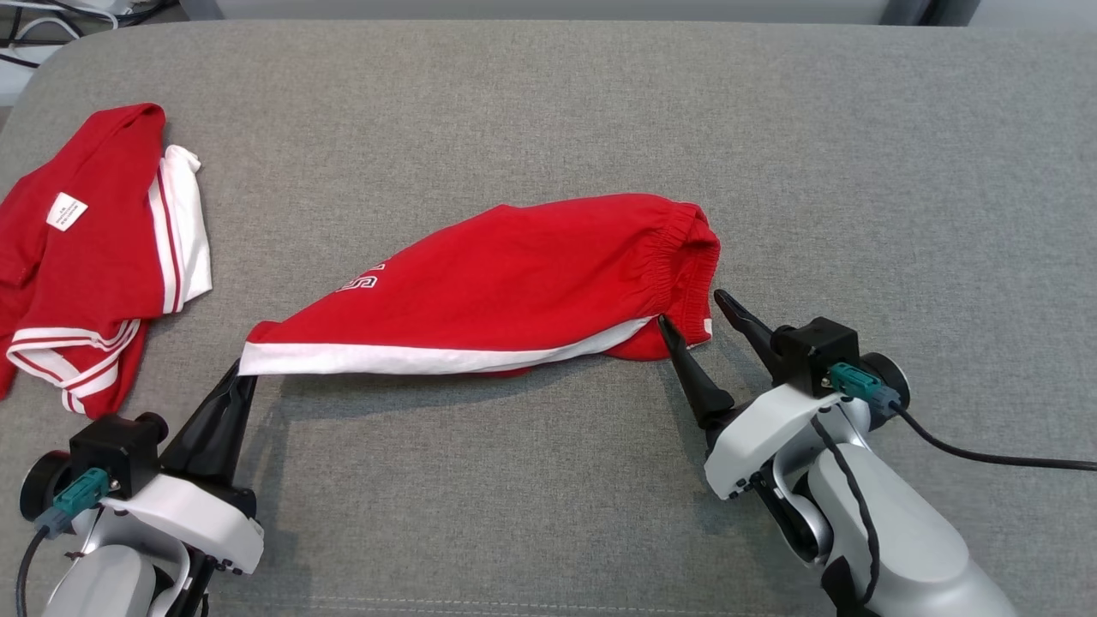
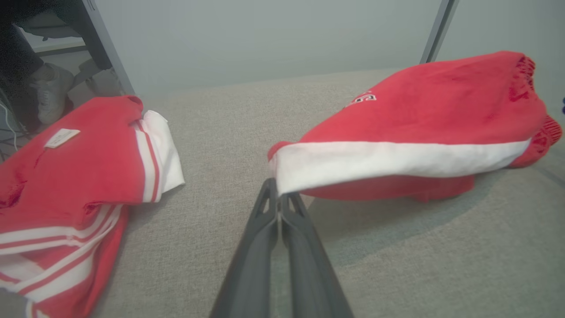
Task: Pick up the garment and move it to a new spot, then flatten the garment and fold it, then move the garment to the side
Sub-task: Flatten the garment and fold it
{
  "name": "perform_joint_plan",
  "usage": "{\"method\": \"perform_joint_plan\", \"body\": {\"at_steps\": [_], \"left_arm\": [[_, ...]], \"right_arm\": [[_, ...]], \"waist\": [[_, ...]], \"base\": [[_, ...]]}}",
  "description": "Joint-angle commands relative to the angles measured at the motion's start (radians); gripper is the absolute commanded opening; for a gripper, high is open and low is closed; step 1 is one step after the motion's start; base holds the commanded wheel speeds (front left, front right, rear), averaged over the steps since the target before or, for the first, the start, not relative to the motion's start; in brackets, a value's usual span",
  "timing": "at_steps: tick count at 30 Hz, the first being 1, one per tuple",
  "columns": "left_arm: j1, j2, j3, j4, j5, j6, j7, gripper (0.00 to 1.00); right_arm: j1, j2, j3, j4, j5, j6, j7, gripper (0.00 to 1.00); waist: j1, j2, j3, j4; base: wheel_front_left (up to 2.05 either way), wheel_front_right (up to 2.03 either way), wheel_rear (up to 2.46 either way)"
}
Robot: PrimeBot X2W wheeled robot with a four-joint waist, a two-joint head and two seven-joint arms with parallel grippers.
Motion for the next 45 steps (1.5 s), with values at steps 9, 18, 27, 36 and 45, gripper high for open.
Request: {"method": "perform_joint_plan", "body": {"at_steps": [9,18,27,36,45], "left_arm": [[-0.049,0.018,0.046,0.02,-0.003,-0.004,-0.006,0.0],[-0.069,0.024,0.055,0.033,-0.014,-0.004,-0.006,0.0],[-0.072,0.02,0.052,0.03,-0.023,-0.004,-0.006,0.0],[-0.081,0.038,0.046,0.018,-0.029,-0.004,-0.006,0.0],[-0.159,0.148,-0.117,-0.014,-0.076,-0.004,-0.006,0.0]], "right_arm": [[-0.074,0.012,0.092,0.059,-0.021,0.001,0.021,1.0],[-0.125,0.012,0.158,0.111,-0.027,0.001,0.067,1.0],[-0.146,0.012,0.256,0.108,0.027,0.001,0.088,1.0],[-0.172,0.012,0.288,0.09,0.057,0.001,0.056,0.0],[-0.224,0.012,0.278,-0.043,0.245,0.001,0.088,0.0]], "waist": [[-0.0001,0.0,0.015,0.027],[-0.0001,0.0,0.034,0.068],[-0.0001,0.0,0.046,0.081],[-0.0001,0.0,0.047,0.063],[-0.0001,0.0,-0.019,0.021]], "base": [[0.0,0.0,0.0],[0.0,0.0,0.0],[0.0,0.0,0.0],[0.0,0.0,0.0],[0.0,0.0,0.0]]}}
